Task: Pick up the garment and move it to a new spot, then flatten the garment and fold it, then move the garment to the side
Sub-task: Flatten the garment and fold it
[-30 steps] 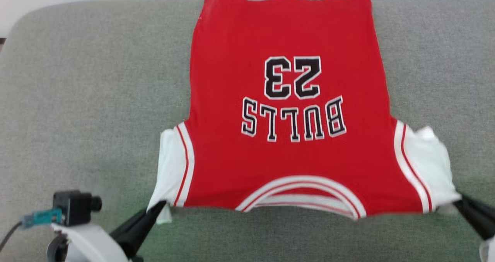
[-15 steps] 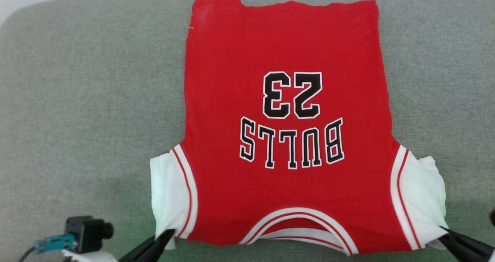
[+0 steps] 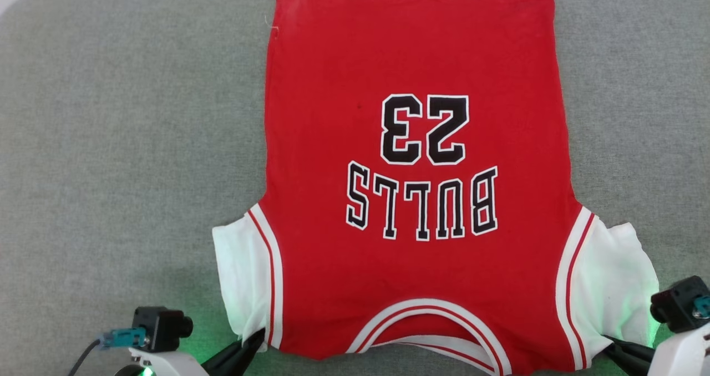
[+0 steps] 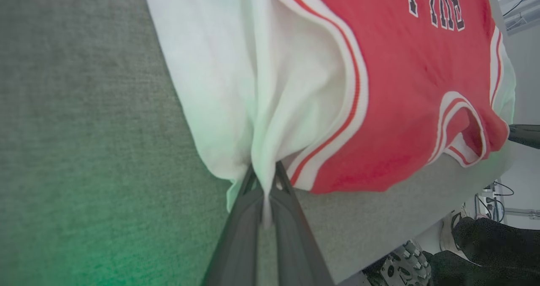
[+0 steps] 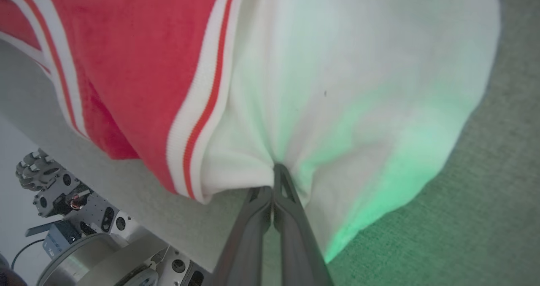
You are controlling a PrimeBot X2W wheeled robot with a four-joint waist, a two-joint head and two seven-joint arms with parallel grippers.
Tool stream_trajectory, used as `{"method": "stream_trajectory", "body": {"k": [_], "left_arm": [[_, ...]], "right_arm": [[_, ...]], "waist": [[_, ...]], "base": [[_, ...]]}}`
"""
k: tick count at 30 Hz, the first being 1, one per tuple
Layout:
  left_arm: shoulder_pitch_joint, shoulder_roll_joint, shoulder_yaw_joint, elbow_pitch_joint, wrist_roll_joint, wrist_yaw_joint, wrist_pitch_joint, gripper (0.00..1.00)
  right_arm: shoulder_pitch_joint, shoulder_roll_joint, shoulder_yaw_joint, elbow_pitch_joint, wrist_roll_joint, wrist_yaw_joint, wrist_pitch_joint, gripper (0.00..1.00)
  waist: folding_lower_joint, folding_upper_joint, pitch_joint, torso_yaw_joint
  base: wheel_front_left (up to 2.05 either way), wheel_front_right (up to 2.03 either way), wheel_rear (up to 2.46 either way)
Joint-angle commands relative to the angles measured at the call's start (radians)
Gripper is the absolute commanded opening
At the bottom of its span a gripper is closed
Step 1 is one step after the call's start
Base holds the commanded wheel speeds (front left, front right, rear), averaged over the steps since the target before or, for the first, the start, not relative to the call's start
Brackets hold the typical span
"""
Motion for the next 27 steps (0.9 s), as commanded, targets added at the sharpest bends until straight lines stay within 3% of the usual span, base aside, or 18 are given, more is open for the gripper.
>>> {"method": "stream_trajectory", "body": {"k": [1, 10, 13, 18, 22, 27], "left_arm": [[-0.003, -0.015, -0.01, 0.029, 0.0, 0.0, 0.006, 0.0], [-0.025, -0.073, -0.01, 0.108, -0.005, -0.026, 0.015, 0.0], [-0.028, -0.078, -0.002, 0.117, -0.003, -0.029, 0.001, 0.0], [-0.005, -0.069, 0.009, 0.093, -0.006, -0.021, -0.021, 0.0], [-0.01, -0.067, 0.011, 0.051, 0.017, -0.004, -0.031, 0.0], [-0.049, -0.068, 0.022, 0.012, 0.048, 0.011, -0.034, 0.0]], "right_arm": [[-0.01, -0.009, 0.019, 0.024, -0.013, -0.002, -0.004, 0.0], [-0.083, -0.021, 0.125, 0.113, -0.036, -0.003, -0.095, 0.01], [-0.114, -0.029, 0.137, 0.083, -0.031, -0.003, -0.146, 1.0], [-0.11, -0.054, 0.086, -0.054, 0.017, -0.002, -0.142, 1.0], [-0.135, -0.091, -0.035, -0.179, 0.096, -0.002, -0.057, 1.0], [-0.319, -0.122, -0.14, -0.164, 0.187, -0.002, 0.035, 1.0]], "waist": [[0.0, -0.0001, 0.004, 0.0], [0.0, -0.0001, 0.014, -0.006], [0.0, -0.0001, 0.009, -0.012], [0.0, -0.0001, -0.004, -0.025], [0.0, -0.0001, 0.003, -0.017], [0.0, -0.0001, 0.055, 0.004]], "base": [[0.0, 0.0, 0.0], [0.0, 0.0, 0.0], [0.0, 0.0, 0.0], [0.0, 0.0, 0.0], [0.0, 0.0, 0.0], [0.0, 0.0, 0.0]]}}
